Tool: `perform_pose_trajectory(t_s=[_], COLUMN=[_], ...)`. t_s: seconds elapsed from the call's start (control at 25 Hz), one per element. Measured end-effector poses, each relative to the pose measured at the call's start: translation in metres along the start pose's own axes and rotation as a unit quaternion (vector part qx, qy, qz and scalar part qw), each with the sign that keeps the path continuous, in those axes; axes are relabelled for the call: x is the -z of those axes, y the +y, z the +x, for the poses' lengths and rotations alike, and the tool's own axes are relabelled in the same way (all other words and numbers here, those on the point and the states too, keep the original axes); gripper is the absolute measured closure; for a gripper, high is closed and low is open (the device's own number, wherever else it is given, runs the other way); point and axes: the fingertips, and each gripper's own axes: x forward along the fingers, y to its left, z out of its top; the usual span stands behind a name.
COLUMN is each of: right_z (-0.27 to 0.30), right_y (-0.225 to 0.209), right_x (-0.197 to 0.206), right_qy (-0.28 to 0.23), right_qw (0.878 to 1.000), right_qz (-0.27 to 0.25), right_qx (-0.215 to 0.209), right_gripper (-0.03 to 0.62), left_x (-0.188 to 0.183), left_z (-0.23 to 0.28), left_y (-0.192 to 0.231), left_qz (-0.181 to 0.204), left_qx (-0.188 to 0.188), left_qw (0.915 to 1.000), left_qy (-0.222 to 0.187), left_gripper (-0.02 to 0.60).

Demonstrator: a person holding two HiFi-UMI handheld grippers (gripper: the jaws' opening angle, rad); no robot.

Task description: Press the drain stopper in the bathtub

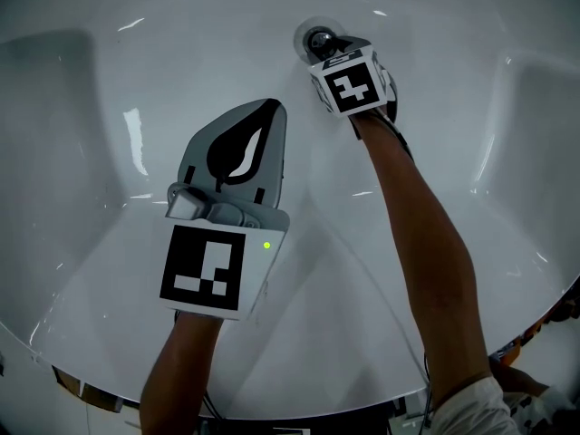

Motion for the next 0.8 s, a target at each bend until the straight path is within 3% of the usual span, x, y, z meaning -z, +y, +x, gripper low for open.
perform_pose_trajectory(t_s=[0.8], right_z=[0.012], right_y=[-0.015], right_x=[0.006], right_qy=[-0.003], right_qw=[1.000], right_qz=[0.020], right_qx=[0.015], right_gripper=[0.385], left_x=[0.008], left_z=[0.003], left_y=[0.004], left_qz=[-0.008], left_qx=[0.000], left_qw=[0.9999], left_qy=[0.012], left_gripper=[0.575])
